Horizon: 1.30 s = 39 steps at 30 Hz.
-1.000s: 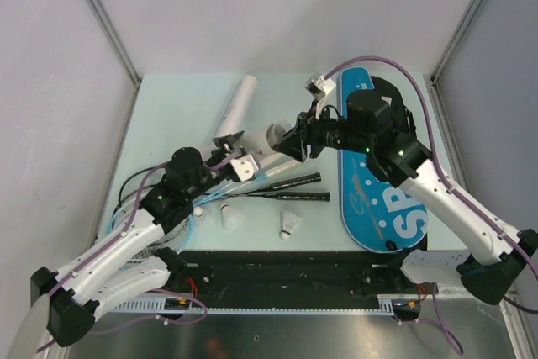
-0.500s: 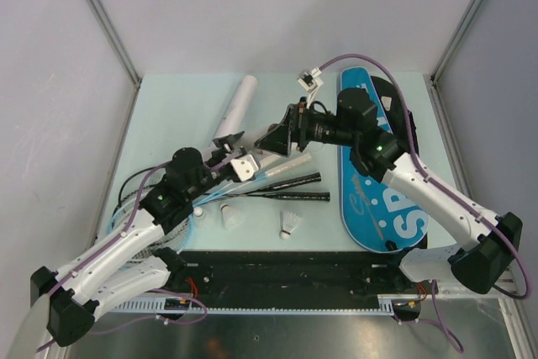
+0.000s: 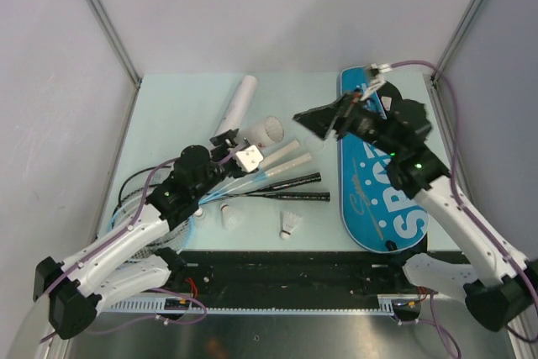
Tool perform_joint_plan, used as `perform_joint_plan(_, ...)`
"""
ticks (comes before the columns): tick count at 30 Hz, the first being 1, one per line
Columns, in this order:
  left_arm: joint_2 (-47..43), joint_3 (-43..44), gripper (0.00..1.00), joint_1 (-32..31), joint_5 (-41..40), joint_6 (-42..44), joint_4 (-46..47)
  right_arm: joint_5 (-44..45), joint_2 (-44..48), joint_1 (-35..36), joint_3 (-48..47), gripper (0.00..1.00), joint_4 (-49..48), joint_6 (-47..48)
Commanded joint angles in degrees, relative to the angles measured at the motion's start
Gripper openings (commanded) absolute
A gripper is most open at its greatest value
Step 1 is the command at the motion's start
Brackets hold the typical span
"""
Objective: Pack up the badminton gear
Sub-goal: Place the shuttlecock at the shuttle tube.
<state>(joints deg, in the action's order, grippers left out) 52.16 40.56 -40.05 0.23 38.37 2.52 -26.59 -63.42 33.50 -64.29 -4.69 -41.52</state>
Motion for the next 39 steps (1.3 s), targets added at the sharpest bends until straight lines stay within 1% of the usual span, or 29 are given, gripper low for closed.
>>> perform_joint_plan(1, -0.31, 3.21, 0.21, -0.2, -4.09, -0.84, 5.56, -0.14, 5.41, -6.66, 0.04, 0.97, 1.16, 4.58)
perform_joint_plan(3, -0.22, 3.21, 0.22, -0.2, -5.23, -0.67, 5.56, 2.49, 3.66, -9.05, 0.48, 0.96, 4.15, 7.66)
perform_joint_plan(4, -0.39, 3.21, 0.22, -0.2, -5.5, -0.66, 5.56, 3.46, 2.17, -10.02, 0.48, 0.93, 4.68, 9.07)
perform_joint_plan(5, -0.74, 3.04, 0.22, -0.2, -5.42, -0.58, 5.56, 4.0, 1.03, -11.68, 0.48, 0.9, 7.56, 10.91)
perform_joint_plan(6, -0.92, 2.86, 0.22, -0.2, -5.33, -0.32, 5.74, 2.87, -1.07, -12.05, 0.48, 0.76, 7.59, 11.89)
perform_joint_plan(8, -0.75, 2.6, 0.22, -0.2, -5.15, -0.14, 5.83, 1.81, -2.14, -10.83, 0.48, 0.66, 6.54, 13.12)
perform_joint_plan(9, -0.66, 2.51, 0.22, -0.2, -4.72, 0.12, 5.74, 0.76, -3.02, -10.04, 0.48, 0.63, 5.75, 13.74)
perform_joint_plan(10, -0.57, 2.51, 0.22, -0.2, -3.15, 0.39, 5.65, -1.17, -3.55, -9.07, 0.4, 0.71, 5.13, 14.87)
perform_joint_plan(11, -1.0, 2.42, 0.22, -0.11, -1.74, 0.56, 5.48, -3.62, -4.16, -8.54, 0.4, 0.8, 2.17, 15.76)
perform_joint_plan(12, -1.18, 2.25, 0.22, -0.11, -0.85, 0.74, 5.3, -6.43, -5.13, -8.71, 0.4, 0.85, 1.62, 15.68)
perform_joint_plan(18, -1.01, 2.42, 0.21, -0.2, 2.05, 1.62, 3.37, -14.27, -7.68, -9.41, 0.31, 0.86, -0.23, 14.18)
perform_joint_plan(21, -0.92, 2.42, 0.21, -0.2, 3.02, 2.58, 2.32, -16.38, -8.65, -8.98, 0.22, 0.87, 0.03, 14.18)
perform_joint_plan(23, -1.27, 2.34, 0.21, -0.2, 3.9, 2.85, 1.96, -16.3, -9.44, -8.71, -0.13, 0.88, 0.9, 15.15)
perform_joint_plan(25, -1.54, 2.16, 0.22, -0.2, 5.3, 2.94, 1.87, -17.53, -10.75, -8.01, -1.71, 0.88, 1.78, 15.76)
perform_joint_plan(28, -1.97, 1.9, 0.22, -0.29, 7.15, 2.94, 1.69, -15.08, -13.13, -4.95, -5.22, 0.88, 4.33, 17.87)
perform_joint_plan(29, -1.98, 1.81, 0.22, -0.38, 7.24, 3.03, 1.61, -13.94, -13.92, -4.41, -6.1, 0.88, 6.86, 18.83)
perform_joint_plan(31, -2.24, 1.72, 0.22, -0.55, 7.77, 2.94, 1.61, -12.71, -16.73, -3.35, -8.38, 0.87, 8.28, 19.54)
perform_joint_plan(34, -2.59, 1.46, 0.22, -0.99, 8.47, 3.29, 1.43, -8.32, -20.42, -1.07, -11.98, 0.87, 11.36, 21.3)
perform_joint_plan(35, -2.77, 1.37, 0.22, -1.08, 8.73, 3.38, 1.43, -5.26, -21.47, -0.37, -13.56, 0.86, 14.76, 22.09)
perform_joint_plan(36, -2.85, 1.37, 0.22, -1.17, 8.91, 3.29, 1.43, -3.14, -22.53, 2.25, -14.88, 0.86, 16.36, 24.09)
perform_joint_plan(39, -2.51, 1.89, 0.21, -1.34, 9.09, 2.59, 1.43, 1.97, -25.96, 6.39, -18.23, 0.86, 19.36, 25.08)
